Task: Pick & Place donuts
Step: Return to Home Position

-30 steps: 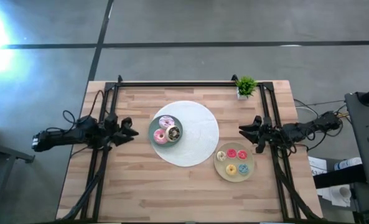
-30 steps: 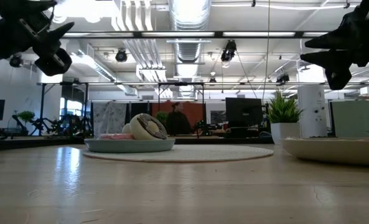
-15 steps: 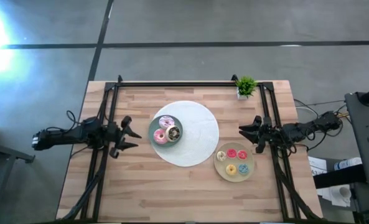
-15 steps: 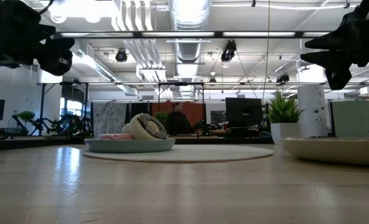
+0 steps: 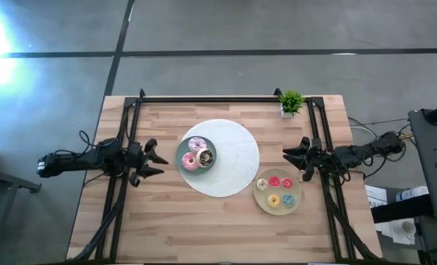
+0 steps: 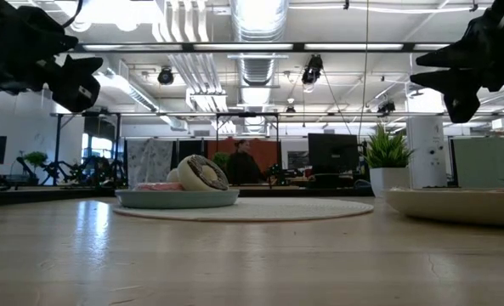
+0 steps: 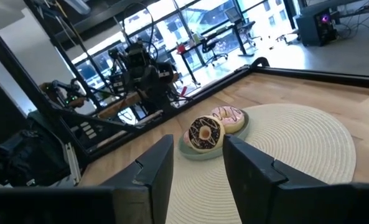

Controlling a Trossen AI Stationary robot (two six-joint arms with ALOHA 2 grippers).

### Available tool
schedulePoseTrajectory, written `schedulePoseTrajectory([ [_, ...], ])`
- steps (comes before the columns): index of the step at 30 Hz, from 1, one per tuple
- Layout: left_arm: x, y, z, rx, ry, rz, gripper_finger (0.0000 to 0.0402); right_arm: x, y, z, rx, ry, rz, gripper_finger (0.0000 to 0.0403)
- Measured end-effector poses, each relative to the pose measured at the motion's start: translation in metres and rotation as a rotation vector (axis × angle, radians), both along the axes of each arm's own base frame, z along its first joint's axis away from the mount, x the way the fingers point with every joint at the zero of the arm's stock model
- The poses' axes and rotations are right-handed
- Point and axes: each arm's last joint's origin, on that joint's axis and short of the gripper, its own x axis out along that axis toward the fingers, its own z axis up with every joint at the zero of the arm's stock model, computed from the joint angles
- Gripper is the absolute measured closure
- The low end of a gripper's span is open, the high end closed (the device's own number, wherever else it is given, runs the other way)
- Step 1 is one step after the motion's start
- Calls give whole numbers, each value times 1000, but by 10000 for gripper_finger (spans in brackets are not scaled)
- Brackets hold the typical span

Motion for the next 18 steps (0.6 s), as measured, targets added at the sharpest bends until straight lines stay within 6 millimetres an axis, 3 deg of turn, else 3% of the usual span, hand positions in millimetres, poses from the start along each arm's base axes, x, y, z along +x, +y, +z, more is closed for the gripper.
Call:
schedulePoseTrajectory([
  [8, 0, 0, 0, 0, 0, 0, 252, 0, 0, 0, -22, 7, 0, 280],
  [13, 0, 0, 0, -1, 0, 0, 252, 0, -1, 4, -151, -14, 49, 274],
  [18, 0, 0, 0, -2, 2, 0, 252, 2, -4, 7, -375, -51, 234, 268],
])
